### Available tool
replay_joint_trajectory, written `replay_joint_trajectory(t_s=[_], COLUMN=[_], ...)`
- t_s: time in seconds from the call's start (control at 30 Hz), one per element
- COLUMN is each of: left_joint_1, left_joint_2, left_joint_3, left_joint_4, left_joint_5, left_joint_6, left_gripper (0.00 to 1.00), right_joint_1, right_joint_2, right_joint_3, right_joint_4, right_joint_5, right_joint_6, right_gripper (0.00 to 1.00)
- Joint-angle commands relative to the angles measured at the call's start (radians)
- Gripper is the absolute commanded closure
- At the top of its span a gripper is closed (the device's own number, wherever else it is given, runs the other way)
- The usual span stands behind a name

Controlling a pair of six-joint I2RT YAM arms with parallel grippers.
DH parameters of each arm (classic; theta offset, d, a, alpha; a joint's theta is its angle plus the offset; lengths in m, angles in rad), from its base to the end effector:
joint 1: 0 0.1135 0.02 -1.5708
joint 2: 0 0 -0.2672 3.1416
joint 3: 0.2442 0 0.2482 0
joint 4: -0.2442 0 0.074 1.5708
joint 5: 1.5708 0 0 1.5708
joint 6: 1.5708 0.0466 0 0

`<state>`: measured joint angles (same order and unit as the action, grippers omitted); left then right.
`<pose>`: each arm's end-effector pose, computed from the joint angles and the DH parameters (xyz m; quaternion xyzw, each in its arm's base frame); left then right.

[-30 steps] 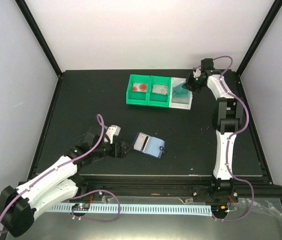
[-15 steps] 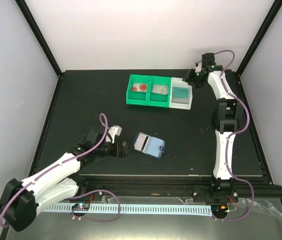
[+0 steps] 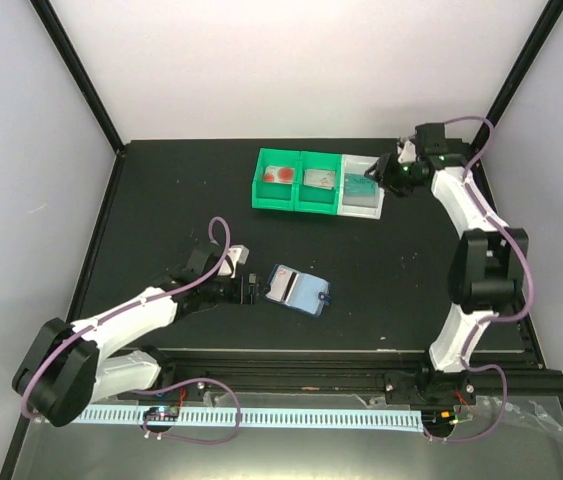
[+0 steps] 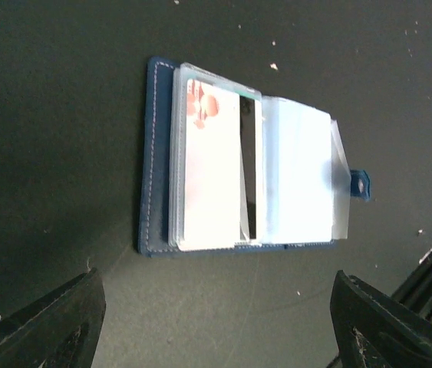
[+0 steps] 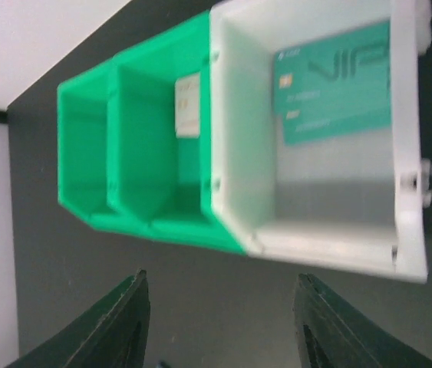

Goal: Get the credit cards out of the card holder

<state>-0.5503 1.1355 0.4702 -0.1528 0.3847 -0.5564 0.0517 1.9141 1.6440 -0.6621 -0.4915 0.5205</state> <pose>0.1732 -0.1268 0.1688 0.0675 0.9131 -0.3408 0.2135 0.4249 0.0440 0.2663 0.1396 0.9135 0.3075 0.2269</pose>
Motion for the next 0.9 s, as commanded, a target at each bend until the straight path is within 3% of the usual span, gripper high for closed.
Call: replay_joint_trajectory(t_s=[0.0,0.27,0.53,0.73,0.87], left_joint_1=[0.009,0.015,0.015,0.010,-0.001], left_joint_2=[0.033,0.155,0.385,0.450,0.458], left_joint_3=[0.054,0.146,0.230,0.192,0.103], left_joint_4=[0.060,0.092,0.096,0.153,0.262], left_joint_5=[-0.054,0.005,0.113,0.133,0.222], left_joint_6=[0.023,0.050,0.065,0.023,-0.047], left_gripper=[0.19,0.28,0.37,0.41,0.51], right_joint_1=[0.022,0.142,0.269,0.374,0.446], right_joint_2=[-0.179,-0.418,-0.600,-0.679,-0.684], right_joint_3=[-0.201,-0.519,-0.850,-1.022,-1.083], right_joint_4=[0.131,0.205,0.417,0.560,0.625], right_joint_5=[-0.071,-0.077,-0.077,-0.047,-0.018], right_joint_6=[-0.004,-0.029,0.077,0.140,0.161], right_gripper=[0.48,0.48,0.50,0.52,0.53])
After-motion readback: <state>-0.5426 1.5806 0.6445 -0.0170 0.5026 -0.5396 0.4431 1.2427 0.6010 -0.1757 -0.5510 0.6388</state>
